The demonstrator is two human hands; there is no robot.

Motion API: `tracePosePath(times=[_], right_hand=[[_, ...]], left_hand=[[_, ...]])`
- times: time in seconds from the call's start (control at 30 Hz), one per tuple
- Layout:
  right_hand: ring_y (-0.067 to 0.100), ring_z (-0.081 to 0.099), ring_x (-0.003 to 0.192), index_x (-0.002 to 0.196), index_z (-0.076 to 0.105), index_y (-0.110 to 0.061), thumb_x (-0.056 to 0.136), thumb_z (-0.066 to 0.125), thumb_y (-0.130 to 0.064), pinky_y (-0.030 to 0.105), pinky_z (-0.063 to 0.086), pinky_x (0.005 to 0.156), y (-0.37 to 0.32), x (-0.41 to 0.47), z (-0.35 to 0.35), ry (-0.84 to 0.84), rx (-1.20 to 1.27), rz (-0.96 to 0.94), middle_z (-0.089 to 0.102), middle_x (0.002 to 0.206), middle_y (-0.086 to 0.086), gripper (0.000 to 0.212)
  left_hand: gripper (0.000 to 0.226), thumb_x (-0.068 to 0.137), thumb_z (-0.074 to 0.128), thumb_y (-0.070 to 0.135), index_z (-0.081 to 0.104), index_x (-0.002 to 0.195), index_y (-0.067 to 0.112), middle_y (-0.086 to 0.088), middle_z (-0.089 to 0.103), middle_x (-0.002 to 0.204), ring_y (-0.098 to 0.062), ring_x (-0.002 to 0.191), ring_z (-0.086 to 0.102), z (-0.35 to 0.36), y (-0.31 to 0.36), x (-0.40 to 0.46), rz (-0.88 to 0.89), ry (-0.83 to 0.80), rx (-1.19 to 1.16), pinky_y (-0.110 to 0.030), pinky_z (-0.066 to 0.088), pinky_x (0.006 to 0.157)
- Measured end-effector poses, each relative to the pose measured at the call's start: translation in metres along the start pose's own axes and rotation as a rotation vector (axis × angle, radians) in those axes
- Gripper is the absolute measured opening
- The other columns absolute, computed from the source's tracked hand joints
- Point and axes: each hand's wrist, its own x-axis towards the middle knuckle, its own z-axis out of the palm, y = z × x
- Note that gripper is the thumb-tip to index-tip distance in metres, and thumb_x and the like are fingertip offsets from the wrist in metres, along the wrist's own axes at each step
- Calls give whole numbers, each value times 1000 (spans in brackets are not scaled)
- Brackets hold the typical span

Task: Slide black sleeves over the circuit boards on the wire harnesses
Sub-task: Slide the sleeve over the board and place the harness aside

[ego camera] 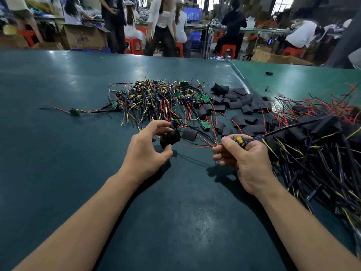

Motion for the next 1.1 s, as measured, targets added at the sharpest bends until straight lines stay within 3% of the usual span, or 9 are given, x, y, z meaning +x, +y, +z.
tracePosePath(times=[0.27,0.53,0.77,0.93,1.1], right_hand=[[22,67,53,83,59,-7,95,59,-4,23,50,44,-3,1,-1,69,56,-43,73,71,14,12],[22,66,52,83,61,-5,94,61,-5,23,49,44,0,1,-2,-23,-11,11,71,67,14,11],[20,66,51,86,59,-5,94,61,-5,21,49,43,-1,2,-1,8,-27,42,71,67,12,8],[20,66,51,86,59,-6,94,61,-6,21,48,43,-1,2,-1,30,-35,57,71,67,12,8],[21,64,50,87,62,-13,94,61,-6,23,45,40,-4,0,0,22,-19,36,70,68,11,10]], left_hand=[[52,75,75,3,59,121,19,10,68,105,-4,101,63,1,-1,1,-5,-12,36,-4,36,85],[53,74,74,4,58,123,19,7,69,104,-11,100,63,2,1,0,24,-11,64,-16,41,90],[54,75,74,3,59,124,18,9,69,108,-12,105,62,1,2,0,91,-8,56,-24,44,91],[51,74,73,-1,61,122,12,3,69,110,-16,106,62,-1,5,1,163,23,84,-20,43,92],[53,72,77,1,63,123,9,-3,69,111,-24,105,61,-8,12,3,309,-107,259,-43,46,93]])
